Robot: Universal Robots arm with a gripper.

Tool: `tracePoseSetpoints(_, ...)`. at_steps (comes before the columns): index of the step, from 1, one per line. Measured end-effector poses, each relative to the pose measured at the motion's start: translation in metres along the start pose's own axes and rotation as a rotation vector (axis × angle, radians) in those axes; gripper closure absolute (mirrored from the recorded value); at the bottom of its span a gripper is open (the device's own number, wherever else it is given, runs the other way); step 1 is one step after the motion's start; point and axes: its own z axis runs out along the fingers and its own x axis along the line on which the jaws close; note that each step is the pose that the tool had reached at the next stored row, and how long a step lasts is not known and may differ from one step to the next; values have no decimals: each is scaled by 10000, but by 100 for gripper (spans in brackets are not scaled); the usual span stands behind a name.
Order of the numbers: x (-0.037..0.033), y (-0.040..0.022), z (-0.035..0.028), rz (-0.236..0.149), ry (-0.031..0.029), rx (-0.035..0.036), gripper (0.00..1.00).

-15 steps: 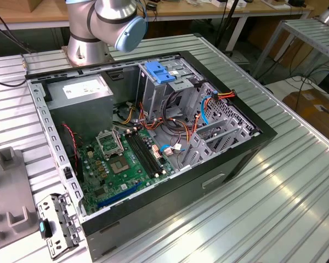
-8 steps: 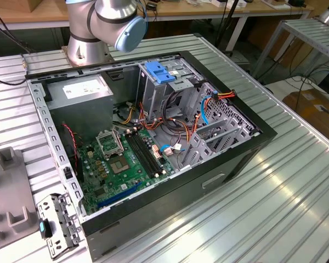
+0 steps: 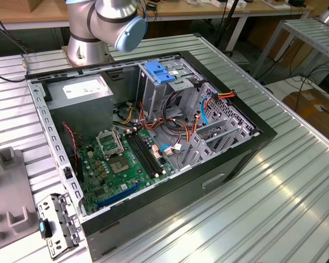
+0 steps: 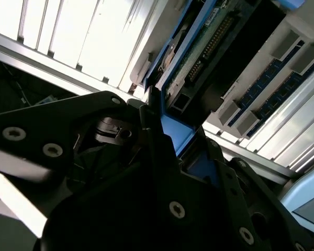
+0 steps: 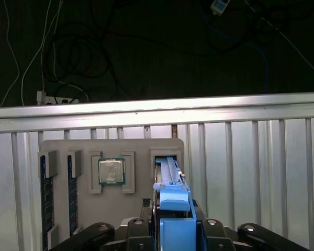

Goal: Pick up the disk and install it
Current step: 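Pick up the disk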

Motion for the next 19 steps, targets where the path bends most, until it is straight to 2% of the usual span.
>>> tracePoseSetpoints(4, 1, -1, -90, 0, 0, 1, 63)
tracePoseSetpoints(6, 2, -2, -162, -1, -1, 4, 63)
tracePoseSetpoints(11, 4, -2, -273, 0, -1, 9, 63)
tracePoseSetpoints(19, 4, -2, -280, 0, -1, 10, 63)
